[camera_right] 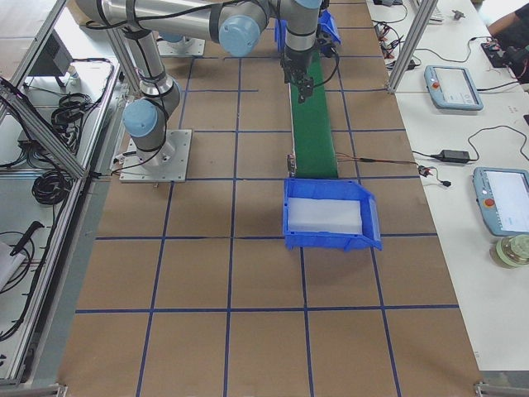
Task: Transport two buttons from left to right
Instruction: 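Move the left gripper to the yellow button while the right gripper moves over its bin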
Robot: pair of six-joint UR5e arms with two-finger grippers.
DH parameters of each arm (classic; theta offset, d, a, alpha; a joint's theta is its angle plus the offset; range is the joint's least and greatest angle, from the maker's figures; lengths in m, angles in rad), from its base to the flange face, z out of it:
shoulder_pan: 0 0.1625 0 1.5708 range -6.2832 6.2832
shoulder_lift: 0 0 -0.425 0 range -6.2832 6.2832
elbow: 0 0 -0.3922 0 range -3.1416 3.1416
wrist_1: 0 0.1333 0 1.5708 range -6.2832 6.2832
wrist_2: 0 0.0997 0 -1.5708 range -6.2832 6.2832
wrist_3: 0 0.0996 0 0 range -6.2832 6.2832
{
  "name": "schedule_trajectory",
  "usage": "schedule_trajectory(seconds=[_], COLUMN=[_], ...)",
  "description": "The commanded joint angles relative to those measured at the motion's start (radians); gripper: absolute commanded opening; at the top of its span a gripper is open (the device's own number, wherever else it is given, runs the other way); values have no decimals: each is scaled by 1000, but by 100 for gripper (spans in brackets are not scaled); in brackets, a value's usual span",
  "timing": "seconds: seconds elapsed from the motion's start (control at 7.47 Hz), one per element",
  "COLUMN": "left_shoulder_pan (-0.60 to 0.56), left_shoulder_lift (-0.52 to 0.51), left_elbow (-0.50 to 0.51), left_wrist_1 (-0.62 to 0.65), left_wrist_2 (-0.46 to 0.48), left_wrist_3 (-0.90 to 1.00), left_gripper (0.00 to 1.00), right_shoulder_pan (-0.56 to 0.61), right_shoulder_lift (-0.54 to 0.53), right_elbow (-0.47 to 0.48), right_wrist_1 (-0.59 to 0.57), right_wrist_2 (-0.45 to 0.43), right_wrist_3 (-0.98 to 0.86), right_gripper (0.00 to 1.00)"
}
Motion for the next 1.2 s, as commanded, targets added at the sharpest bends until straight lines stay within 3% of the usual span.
schedule_trajectory(seconds=[0.0, 0.27, 0.54, 0.8, 0.94, 1.07], left_shoulder_pan=[91, 113, 115, 107, 111, 118], left_shoulder_lift=[-67, -123, -164, -166, -173, -178], left_elbow=[60, 33, 8, -30, -36, -38], left_wrist_1=[-1, 46, 130, 152, 152, 152], left_wrist_2=[44, 33, 30, 24, -13, -50], left_wrist_3=[367, 564, 626, 620, 618, 615], left_gripper=[100, 100, 100, 99, 91, 72], right_shoulder_pan=[-74, -74, -66, -60, -60, -60], right_shoulder_lift=[28, 72, 132, 167, 172, 174], right_elbow=[14, 12, 17, 23, 40, 105], right_wrist_1=[-8, -28, -205, -236, -241, -340], right_wrist_2=[1, 0, -2, 0, 0, 0], right_wrist_3=[-308, -432, -611, -736, -807, -830], right_gripper=[100, 100, 100, 100, 100, 100])
